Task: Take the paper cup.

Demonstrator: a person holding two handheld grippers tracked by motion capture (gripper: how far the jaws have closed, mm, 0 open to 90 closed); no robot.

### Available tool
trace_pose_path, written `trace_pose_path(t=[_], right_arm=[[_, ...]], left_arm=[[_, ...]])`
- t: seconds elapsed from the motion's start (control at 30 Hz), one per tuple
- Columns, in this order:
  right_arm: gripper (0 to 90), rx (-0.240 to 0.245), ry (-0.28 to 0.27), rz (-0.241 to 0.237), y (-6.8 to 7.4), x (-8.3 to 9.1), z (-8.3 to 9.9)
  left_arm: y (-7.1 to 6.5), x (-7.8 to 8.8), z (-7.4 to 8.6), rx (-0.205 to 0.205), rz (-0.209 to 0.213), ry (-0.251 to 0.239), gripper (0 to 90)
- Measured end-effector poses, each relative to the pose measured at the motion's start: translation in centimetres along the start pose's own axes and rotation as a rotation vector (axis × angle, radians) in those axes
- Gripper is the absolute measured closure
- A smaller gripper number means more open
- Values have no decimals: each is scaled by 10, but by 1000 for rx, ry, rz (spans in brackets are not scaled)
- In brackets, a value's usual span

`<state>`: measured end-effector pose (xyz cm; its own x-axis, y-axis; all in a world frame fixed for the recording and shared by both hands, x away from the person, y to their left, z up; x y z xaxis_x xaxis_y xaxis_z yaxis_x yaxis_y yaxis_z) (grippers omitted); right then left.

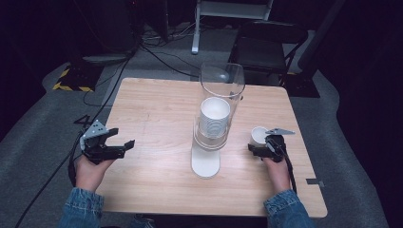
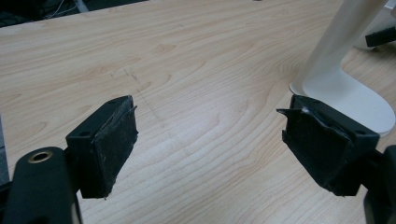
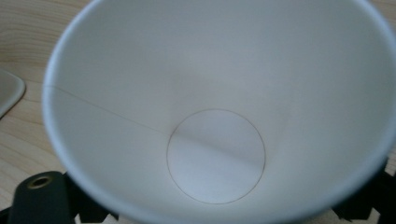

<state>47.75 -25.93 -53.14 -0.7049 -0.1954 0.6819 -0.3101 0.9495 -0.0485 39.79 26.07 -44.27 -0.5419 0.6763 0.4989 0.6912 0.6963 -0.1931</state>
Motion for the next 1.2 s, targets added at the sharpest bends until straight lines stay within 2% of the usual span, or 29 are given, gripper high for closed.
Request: trace_pose_path(t=[0.07, 0.13, 0.23, 0.27, 0.3, 0.33, 0.4, 0.47, 0.53, 0.57, 0.77, 0.87, 0.9, 0.93, 1.07, 1.2], right_arm=[[138, -6, -3, -2, 0, 1, -1], [70, -20, -24, -15, 0, 6, -4], [46, -5, -36, -18, 0, 12, -8], [46, -4, -55, -21, 1, 19, -11], [46, -4, -55, -21, 1, 19, -11], [45, 0, -84, -22, 1, 27, -14], [45, 4, -97, -17, 0, 31, -16], [25, -2, -104, -20, -1, 40, -20], [24, 0, -142, -15, -2, 55, -26], [24, 0, -142, -15, -2, 55, -26], [24, 6, -213, -39, 0, 85, -36], [24, 20, -246, -70, 6, 96, -41], [24, 37, -265, -91, 13, 103, -44], [24, 37, -265, -91, 13, 103, -44], [24, 74, -281, -128, 29, 113, -47], [24, 92, -278, -186, 44, 123, -47]], left_arm=[[0, 0, 0, 1, 0, -1, 174], [0, 0, 0, 1, 1, 0, 174], [0, -1, -1, -1, 0, -1, 174], [0, -1, -1, -4, -1, -1, 173], [0, -1, -1, -5, -2, -1, 173], [0, -1, -1, -6, -2, -1, 172], [-1, -3, -1, -4, 0, 2, 173], [-2, -4, -1, -9, 1, 5, 172], [-4, -6, -1, -12, 9, 11, 172], [-4, -6, -1, -12, 9, 11, 172], [-12, -9, -2, -21, 24, 14, 171], [-19, -14, -1, -35, 42, 27, 172], [-21, -15, -2, -41, 46, 24, 172], [-23, -16, -2, -42, 57, 26, 172], [-33, -19, -3, -55, 84, 31, 171], [-41, -22, -2, -72, 103, 44, 171]])
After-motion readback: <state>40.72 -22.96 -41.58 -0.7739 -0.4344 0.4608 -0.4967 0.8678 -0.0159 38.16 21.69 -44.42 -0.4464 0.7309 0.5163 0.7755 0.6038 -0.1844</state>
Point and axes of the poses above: each handheld gripper's, and its own axes: x roughly backward along the jaws, z roughly out of its underside, y roughly to its left, the point moved 6 cm from there along -x, roughly forward along the jaws, and after that the axes turned 11 degrees about z, right-handed, at the moved point
